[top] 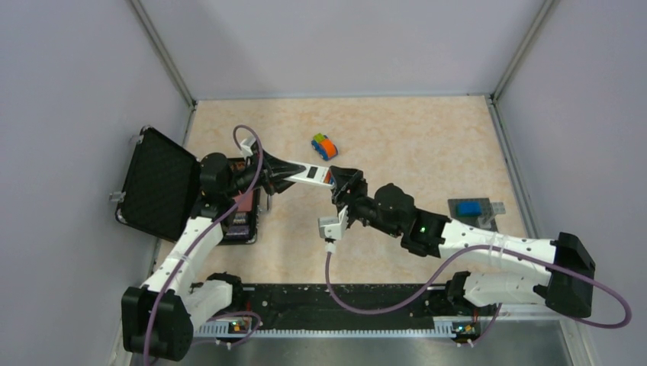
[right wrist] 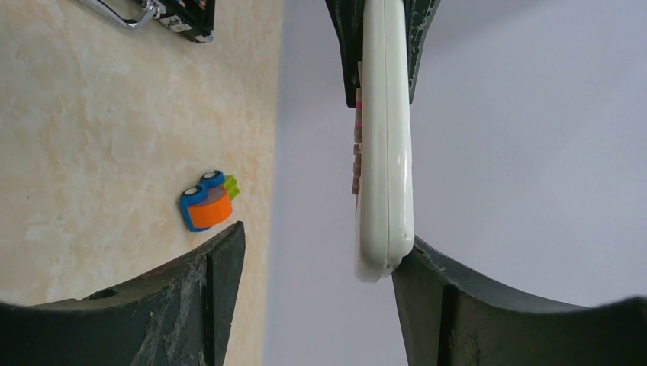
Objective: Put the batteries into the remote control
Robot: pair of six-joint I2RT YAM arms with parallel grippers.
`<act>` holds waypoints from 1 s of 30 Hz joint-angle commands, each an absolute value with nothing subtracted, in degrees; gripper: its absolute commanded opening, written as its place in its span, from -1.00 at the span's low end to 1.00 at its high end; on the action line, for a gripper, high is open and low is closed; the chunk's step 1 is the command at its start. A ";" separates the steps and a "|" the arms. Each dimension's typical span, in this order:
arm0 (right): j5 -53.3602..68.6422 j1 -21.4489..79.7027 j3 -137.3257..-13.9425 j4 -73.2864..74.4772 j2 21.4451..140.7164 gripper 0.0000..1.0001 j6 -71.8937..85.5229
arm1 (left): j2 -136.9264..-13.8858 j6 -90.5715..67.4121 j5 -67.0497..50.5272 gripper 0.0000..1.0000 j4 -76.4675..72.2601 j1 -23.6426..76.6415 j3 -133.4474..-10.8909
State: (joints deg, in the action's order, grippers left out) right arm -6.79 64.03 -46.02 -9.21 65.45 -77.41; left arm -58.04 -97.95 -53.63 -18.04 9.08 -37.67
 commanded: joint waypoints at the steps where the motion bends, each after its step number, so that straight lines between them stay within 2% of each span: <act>1: -3.39 66.51 -41.80 -2.33 65.23 0.34 -76.21 | -56.71 -101.85 -46.75 -1.00 -31.68 7.91 -38.97; 8: -3.63 66.48 -41.21 -3.51 64.21 0.37 -74.28 | -56.95 -100.14 -47.32 -1.00 -30.73 7.82 -37.58; 18: -3.17 66.94 -38.42 -6.24 63.63 0.39 -76.27 | -56.79 -105.40 -47.46 -1.00 -36.18 7.82 -36.29; 30: -3.60 67.55 -39.72 -8.85 61.92 0.39 -68.40 | -55.63 -96.47 -46.69 -1.00 -27.85 7.82 -36.36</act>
